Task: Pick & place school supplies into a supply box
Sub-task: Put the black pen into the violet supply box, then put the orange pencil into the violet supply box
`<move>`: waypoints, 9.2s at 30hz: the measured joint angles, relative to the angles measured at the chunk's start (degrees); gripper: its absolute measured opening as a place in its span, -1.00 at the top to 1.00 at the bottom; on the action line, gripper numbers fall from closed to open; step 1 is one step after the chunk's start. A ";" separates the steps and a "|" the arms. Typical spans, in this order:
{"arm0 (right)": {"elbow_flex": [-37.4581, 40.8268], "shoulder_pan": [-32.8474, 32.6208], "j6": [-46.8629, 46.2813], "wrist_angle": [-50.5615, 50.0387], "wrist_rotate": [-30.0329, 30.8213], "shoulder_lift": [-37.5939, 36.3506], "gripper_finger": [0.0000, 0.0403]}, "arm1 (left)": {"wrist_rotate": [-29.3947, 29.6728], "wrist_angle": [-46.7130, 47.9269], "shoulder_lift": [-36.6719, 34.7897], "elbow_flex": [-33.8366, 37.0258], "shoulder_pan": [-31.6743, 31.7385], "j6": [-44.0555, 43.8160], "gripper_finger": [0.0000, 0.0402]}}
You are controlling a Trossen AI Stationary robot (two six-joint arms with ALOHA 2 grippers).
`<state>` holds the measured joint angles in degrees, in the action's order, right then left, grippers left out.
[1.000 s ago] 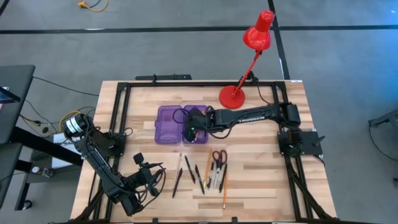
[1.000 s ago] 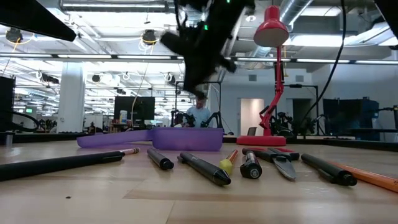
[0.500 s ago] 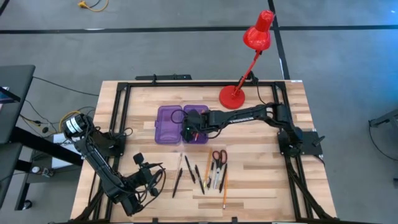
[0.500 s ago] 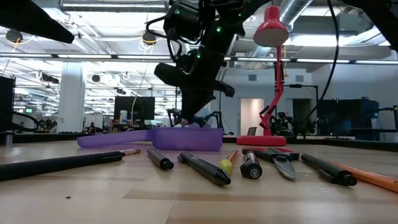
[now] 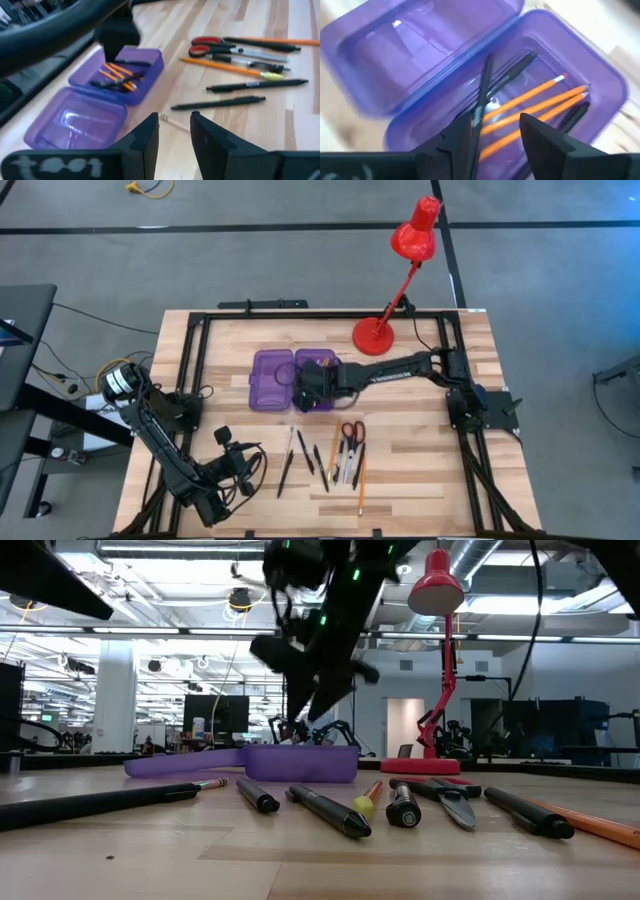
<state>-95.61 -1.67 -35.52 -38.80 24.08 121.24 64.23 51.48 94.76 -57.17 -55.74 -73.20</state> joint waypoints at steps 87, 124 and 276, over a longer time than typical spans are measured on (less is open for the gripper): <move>0.50 -42.12 -21.50 -25.05 32.19 -5.74 0.34 | -37.41 -10.10 12.04 -11.69 16.26 8.41 0.50; 0.55 -43.59 -22.98 -25.05 31.69 -5.72 0.34 | -43.03 -15.00 14.16 -10.88 21.30 -6.28 0.19; 0.57 -42.45 -22.61 -28.44 31.47 -5.72 0.34 | -22.70 -2.96 19.52 -30.40 46.69 51.48 0.31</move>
<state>-95.04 -44.12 -58.13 -67.24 55.55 115.52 41.53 48.53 114.28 -87.57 -9.05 -21.71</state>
